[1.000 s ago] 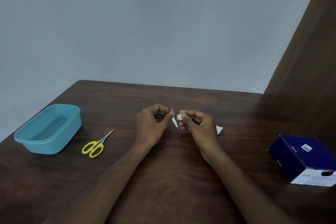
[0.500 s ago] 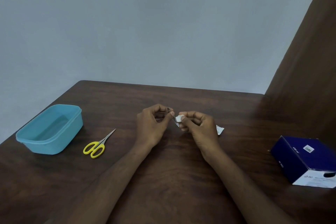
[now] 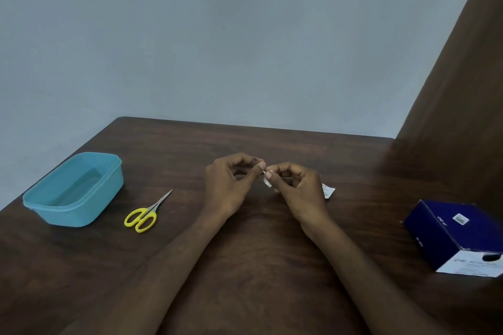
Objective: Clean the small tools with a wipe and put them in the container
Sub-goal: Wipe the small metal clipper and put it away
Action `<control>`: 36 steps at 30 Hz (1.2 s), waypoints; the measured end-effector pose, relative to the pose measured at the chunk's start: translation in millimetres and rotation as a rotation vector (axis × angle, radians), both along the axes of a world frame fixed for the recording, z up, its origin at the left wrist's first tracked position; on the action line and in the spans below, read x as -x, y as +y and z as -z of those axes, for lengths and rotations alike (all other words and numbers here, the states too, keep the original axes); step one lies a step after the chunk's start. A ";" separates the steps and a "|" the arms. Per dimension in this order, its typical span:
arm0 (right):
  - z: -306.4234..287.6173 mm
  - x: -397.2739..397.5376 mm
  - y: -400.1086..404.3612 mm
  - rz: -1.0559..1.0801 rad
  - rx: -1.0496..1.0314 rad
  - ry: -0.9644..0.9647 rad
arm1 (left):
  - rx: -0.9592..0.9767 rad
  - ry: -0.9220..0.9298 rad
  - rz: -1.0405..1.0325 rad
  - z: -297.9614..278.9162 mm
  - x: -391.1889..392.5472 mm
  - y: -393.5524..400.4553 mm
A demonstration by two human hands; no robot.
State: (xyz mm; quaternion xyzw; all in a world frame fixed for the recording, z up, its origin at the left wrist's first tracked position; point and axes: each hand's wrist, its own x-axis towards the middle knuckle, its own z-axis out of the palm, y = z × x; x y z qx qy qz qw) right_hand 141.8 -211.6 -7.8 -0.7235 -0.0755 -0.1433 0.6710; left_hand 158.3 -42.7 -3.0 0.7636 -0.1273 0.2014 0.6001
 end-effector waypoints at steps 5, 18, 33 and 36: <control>2.7 -4.1 -0.1 0.035 -0.089 0.076 | -0.040 -0.040 0.042 -2.0 1.4 -0.5; 2.9 -3.3 1.9 0.028 0.026 0.087 | -0.280 -0.273 0.036 -5.0 -1.4 18.5; 2.3 -2.0 -1.3 0.020 0.016 0.088 | -0.326 -0.295 -0.009 -3.9 -0.7 19.0; 2.6 2.0 -0.8 -0.027 0.026 0.100 | -0.325 -0.292 -0.032 -4.0 -0.4 21.2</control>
